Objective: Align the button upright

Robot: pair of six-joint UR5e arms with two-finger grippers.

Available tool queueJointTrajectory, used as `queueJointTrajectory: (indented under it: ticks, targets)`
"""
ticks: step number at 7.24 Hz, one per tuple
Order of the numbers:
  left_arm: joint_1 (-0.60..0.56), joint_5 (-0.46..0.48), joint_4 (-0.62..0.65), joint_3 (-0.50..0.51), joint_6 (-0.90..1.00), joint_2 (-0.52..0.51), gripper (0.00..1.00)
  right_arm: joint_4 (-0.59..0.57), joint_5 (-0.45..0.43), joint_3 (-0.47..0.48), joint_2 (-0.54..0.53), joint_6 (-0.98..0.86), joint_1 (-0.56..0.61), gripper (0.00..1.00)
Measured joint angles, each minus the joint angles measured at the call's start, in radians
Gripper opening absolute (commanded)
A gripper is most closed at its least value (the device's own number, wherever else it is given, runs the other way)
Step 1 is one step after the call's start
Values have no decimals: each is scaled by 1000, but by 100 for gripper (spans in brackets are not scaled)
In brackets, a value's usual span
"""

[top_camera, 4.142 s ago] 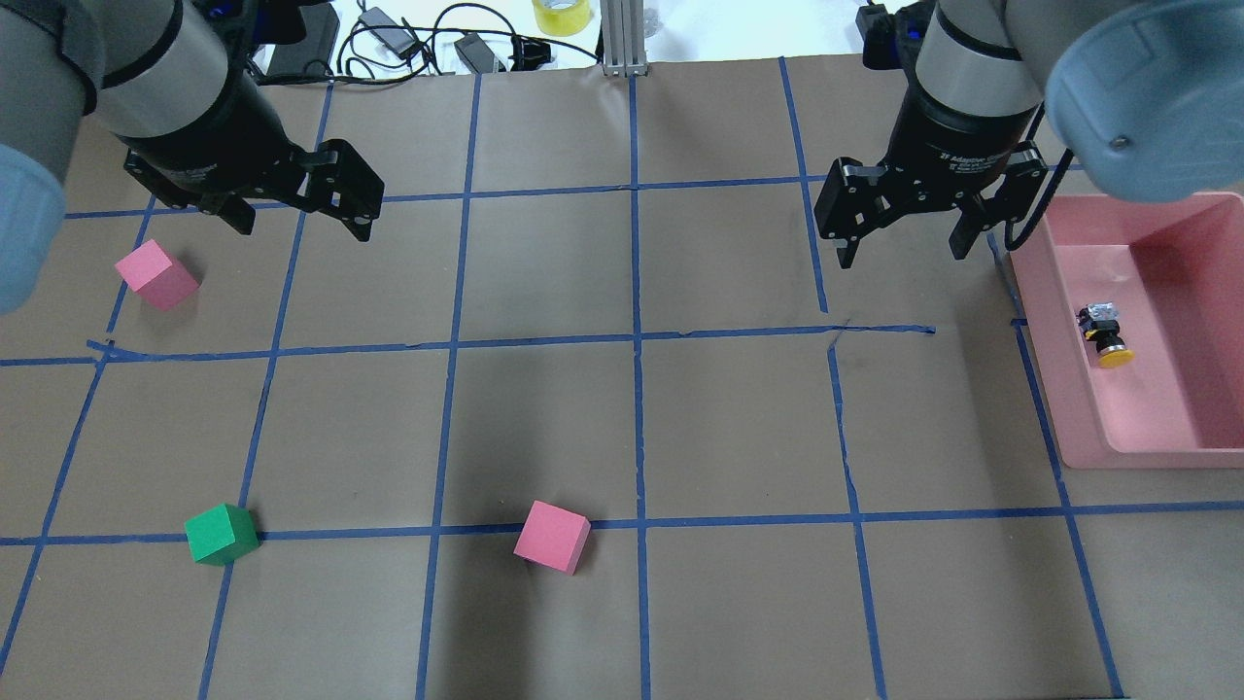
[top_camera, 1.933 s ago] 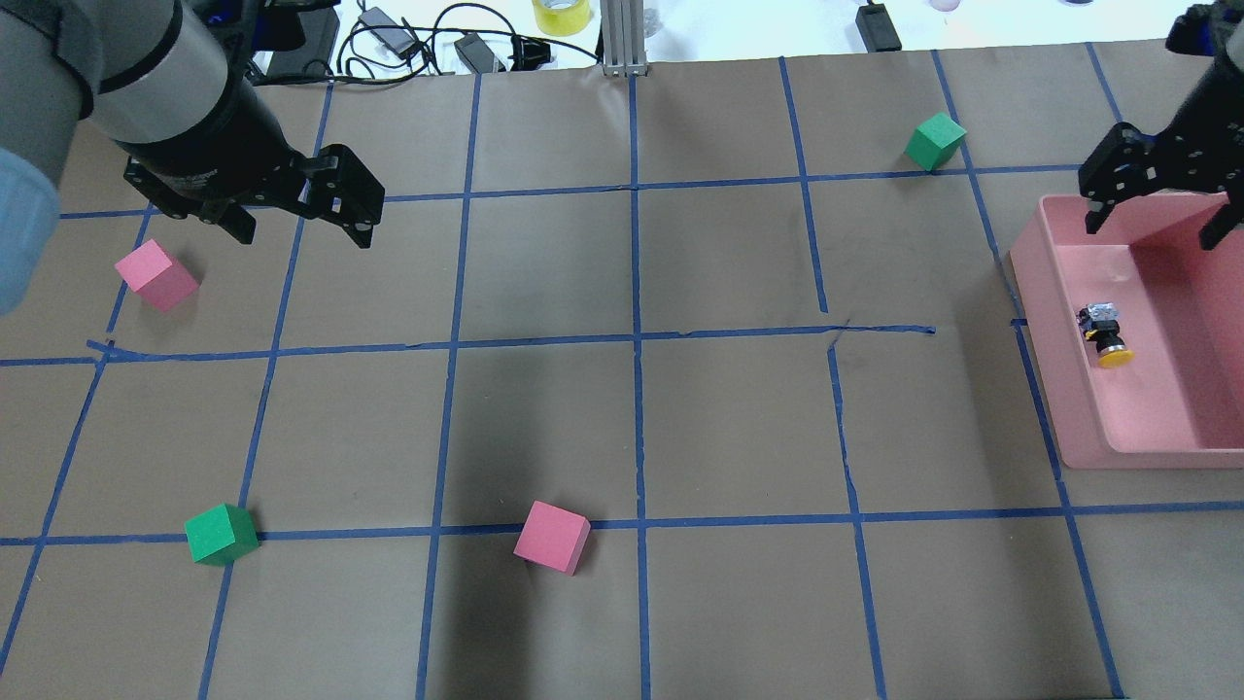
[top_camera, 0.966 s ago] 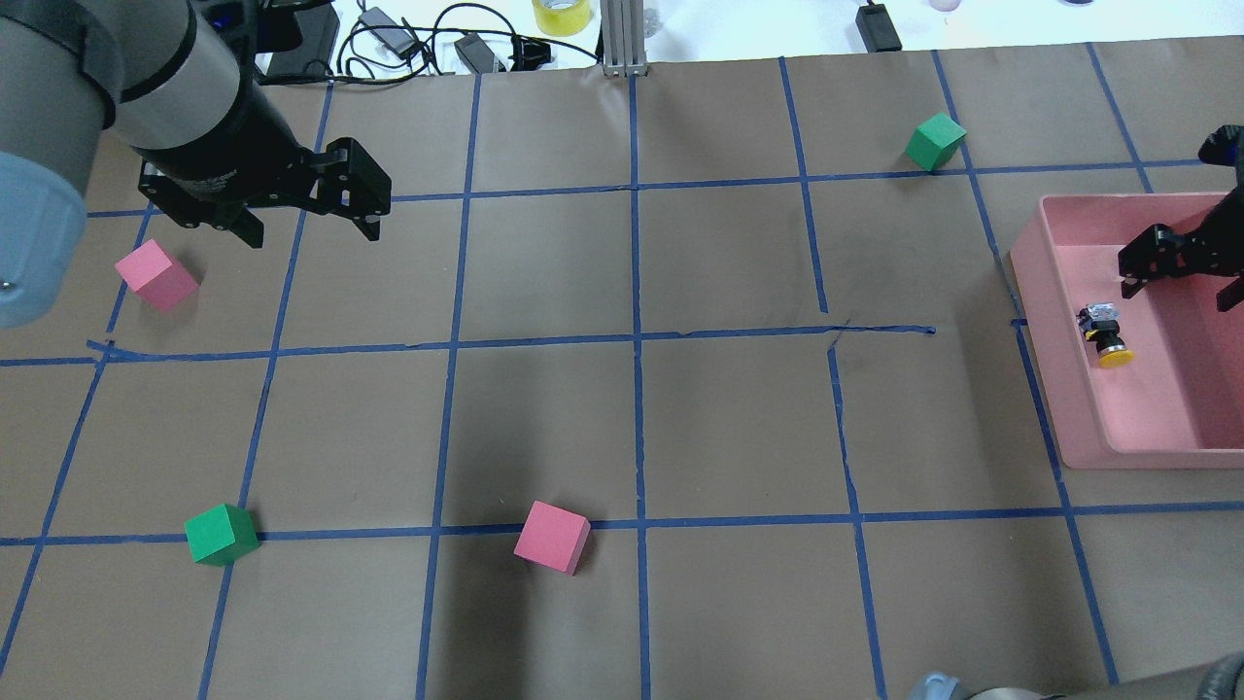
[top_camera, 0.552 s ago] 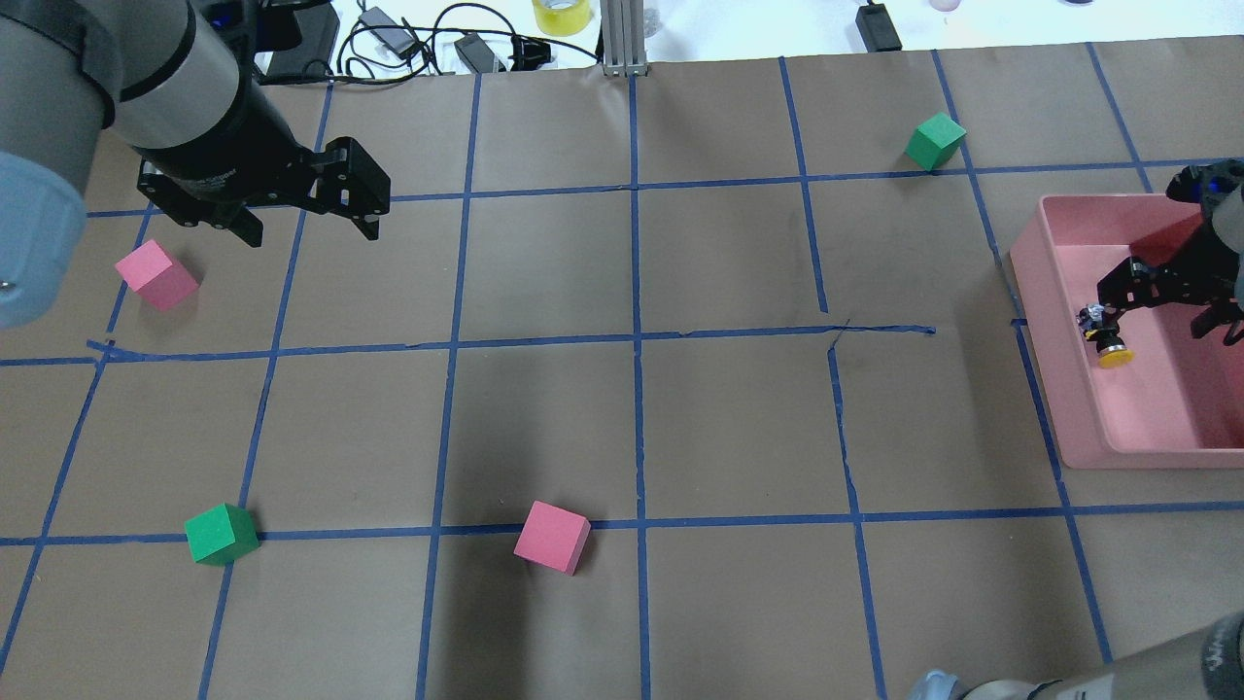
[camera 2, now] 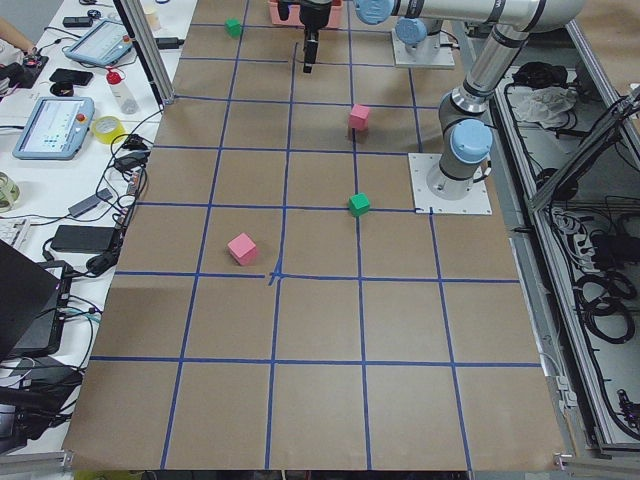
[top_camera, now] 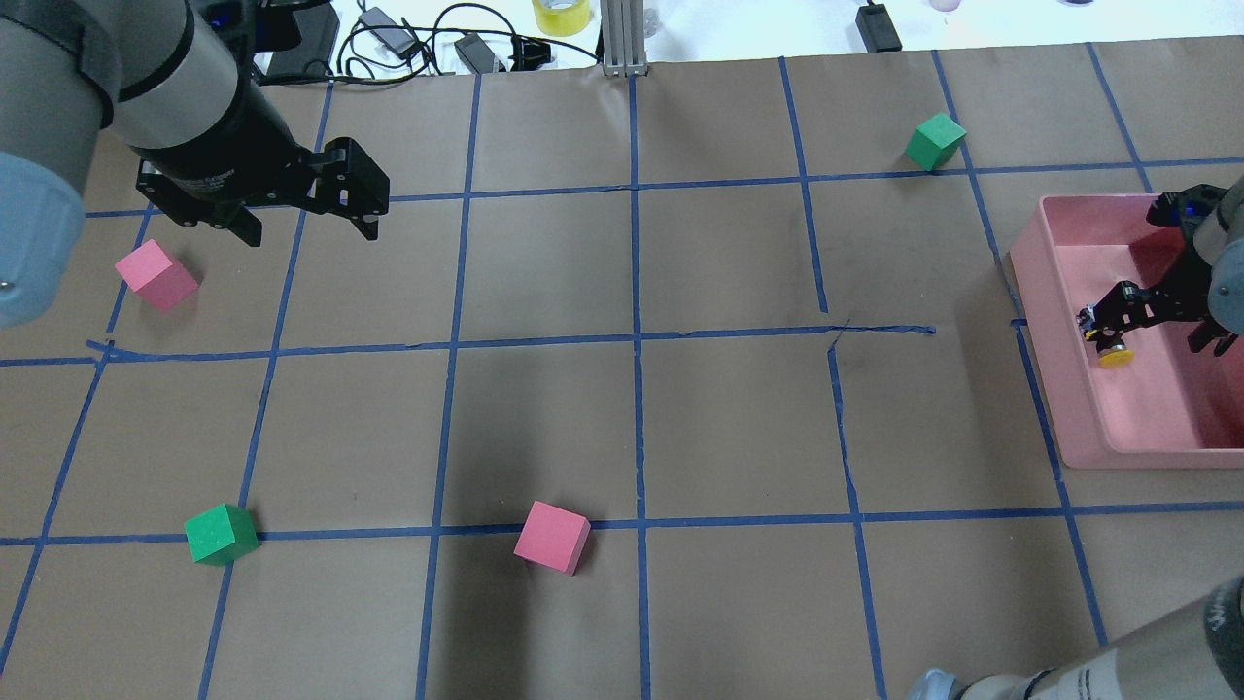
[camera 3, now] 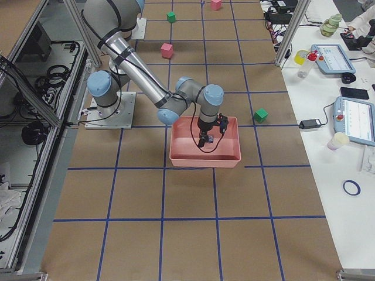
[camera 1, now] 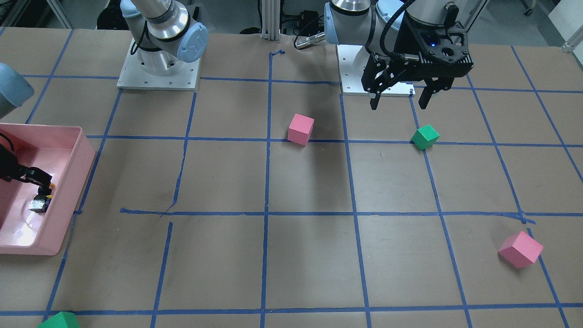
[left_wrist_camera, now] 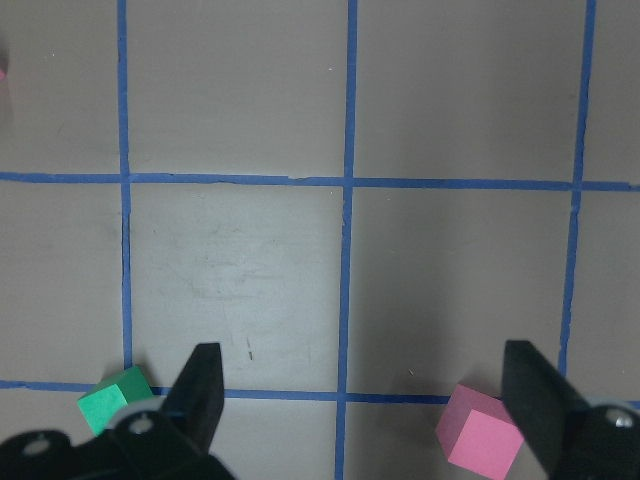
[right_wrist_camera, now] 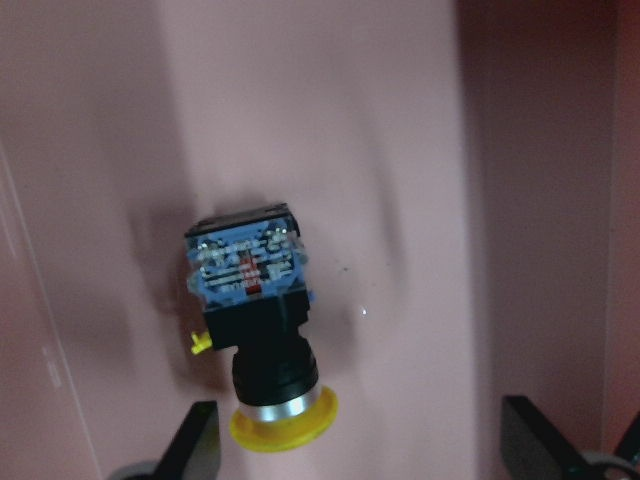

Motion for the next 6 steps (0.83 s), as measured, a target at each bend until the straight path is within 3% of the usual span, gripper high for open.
queueJointTrajectory:
  ticks: [1,4,6]
  targets:
    - [1,0,0,0,1,1,100,-15,-8,0,24,-9,0,95]
    - [2,0,0,0,1,1,100,-25,-37,7,53,-22,0,0]
    - [3,-1,0,0,1,1,100,-8,-71,11,47,-21,0,0]
